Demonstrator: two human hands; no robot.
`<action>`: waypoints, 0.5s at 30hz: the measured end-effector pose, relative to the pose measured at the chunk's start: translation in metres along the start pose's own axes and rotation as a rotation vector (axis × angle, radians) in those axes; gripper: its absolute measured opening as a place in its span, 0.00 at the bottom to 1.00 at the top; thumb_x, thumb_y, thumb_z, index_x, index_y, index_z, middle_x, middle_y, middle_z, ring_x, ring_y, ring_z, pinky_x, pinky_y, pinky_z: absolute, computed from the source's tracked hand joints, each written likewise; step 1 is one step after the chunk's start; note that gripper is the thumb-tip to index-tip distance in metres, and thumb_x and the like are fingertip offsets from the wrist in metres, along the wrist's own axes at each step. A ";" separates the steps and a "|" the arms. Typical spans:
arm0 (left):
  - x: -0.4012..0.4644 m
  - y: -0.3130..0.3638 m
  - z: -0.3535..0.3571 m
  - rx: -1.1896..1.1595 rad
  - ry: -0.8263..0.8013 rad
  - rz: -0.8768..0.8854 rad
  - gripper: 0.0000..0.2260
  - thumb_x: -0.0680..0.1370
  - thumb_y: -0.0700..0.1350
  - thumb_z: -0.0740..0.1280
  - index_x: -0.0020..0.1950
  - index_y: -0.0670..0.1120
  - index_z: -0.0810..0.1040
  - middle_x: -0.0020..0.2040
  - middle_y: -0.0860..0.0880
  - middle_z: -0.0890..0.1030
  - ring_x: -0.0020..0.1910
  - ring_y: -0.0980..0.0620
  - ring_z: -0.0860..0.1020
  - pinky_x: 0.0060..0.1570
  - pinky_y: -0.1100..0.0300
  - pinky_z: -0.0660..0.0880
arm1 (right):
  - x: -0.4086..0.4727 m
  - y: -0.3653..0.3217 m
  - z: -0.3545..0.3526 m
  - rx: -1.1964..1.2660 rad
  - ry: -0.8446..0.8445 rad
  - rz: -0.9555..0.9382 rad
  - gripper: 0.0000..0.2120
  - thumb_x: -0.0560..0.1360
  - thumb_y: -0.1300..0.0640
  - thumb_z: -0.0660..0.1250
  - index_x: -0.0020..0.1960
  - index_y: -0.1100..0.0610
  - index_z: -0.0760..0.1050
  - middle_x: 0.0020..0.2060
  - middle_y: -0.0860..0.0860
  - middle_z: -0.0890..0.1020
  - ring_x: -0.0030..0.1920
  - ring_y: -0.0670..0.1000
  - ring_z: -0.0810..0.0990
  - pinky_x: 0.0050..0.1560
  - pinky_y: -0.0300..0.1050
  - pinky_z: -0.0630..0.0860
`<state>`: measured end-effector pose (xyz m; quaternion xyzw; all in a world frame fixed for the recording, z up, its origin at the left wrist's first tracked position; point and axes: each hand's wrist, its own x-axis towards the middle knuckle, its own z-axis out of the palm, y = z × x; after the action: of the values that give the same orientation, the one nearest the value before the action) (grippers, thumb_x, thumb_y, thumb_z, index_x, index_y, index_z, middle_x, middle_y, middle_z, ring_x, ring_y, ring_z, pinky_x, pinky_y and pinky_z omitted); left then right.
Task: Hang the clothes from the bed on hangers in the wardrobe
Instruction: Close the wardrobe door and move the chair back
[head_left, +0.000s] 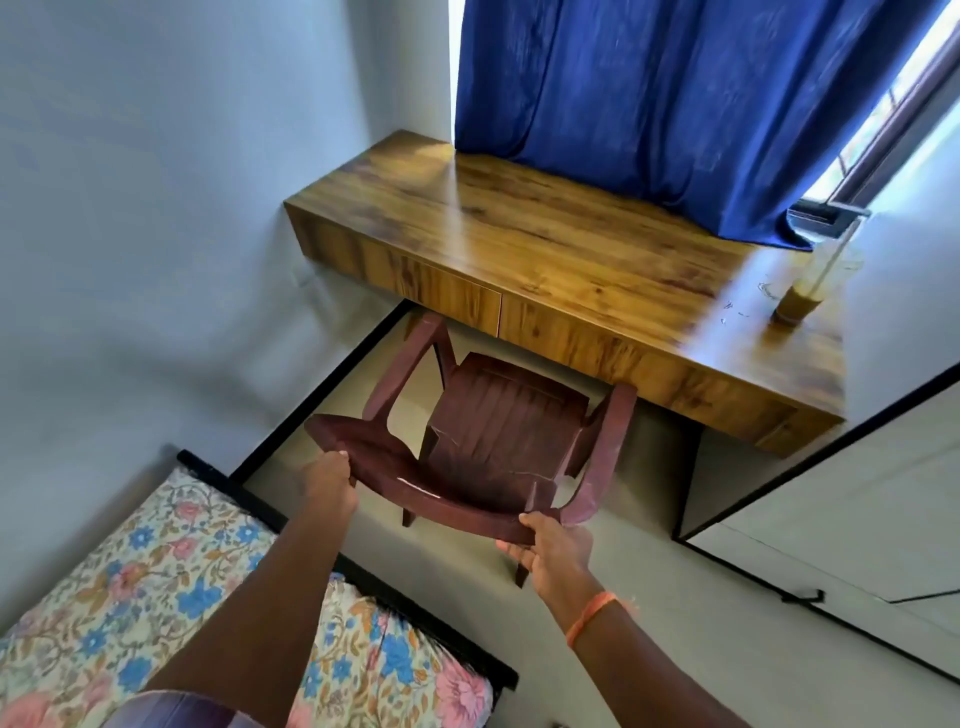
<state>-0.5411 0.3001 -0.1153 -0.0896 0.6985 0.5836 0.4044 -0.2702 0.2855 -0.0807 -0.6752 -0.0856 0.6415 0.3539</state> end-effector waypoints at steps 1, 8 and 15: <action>0.008 0.006 0.000 0.005 0.005 0.014 0.13 0.83 0.36 0.59 0.67 0.37 0.71 0.58 0.40 0.78 0.50 0.48 0.76 0.49 0.56 0.74 | -0.001 0.001 0.011 -0.001 0.004 -0.001 0.17 0.74 0.74 0.67 0.62 0.67 0.70 0.54 0.65 0.79 0.36 0.61 0.82 0.27 0.53 0.81; 0.042 0.046 -0.006 0.067 -0.009 0.055 0.10 0.76 0.31 0.69 0.56 0.36 0.78 0.56 0.37 0.81 0.44 0.46 0.81 0.46 0.54 0.78 | 0.007 0.014 0.055 0.066 0.021 -0.033 0.15 0.74 0.73 0.67 0.60 0.71 0.71 0.54 0.67 0.80 0.37 0.61 0.82 0.32 0.57 0.81; 0.056 0.052 -0.025 0.047 -0.188 0.009 0.12 0.76 0.29 0.68 0.57 0.38 0.77 0.49 0.41 0.81 0.41 0.49 0.81 0.42 0.57 0.78 | 0.014 0.015 0.061 0.074 0.048 -0.015 0.12 0.74 0.73 0.68 0.57 0.70 0.71 0.52 0.68 0.79 0.36 0.62 0.80 0.43 0.63 0.79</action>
<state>-0.6202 0.3132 -0.1145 -0.0219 0.6712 0.5747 0.4677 -0.3296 0.3049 -0.0964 -0.6764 -0.0584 0.6250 0.3853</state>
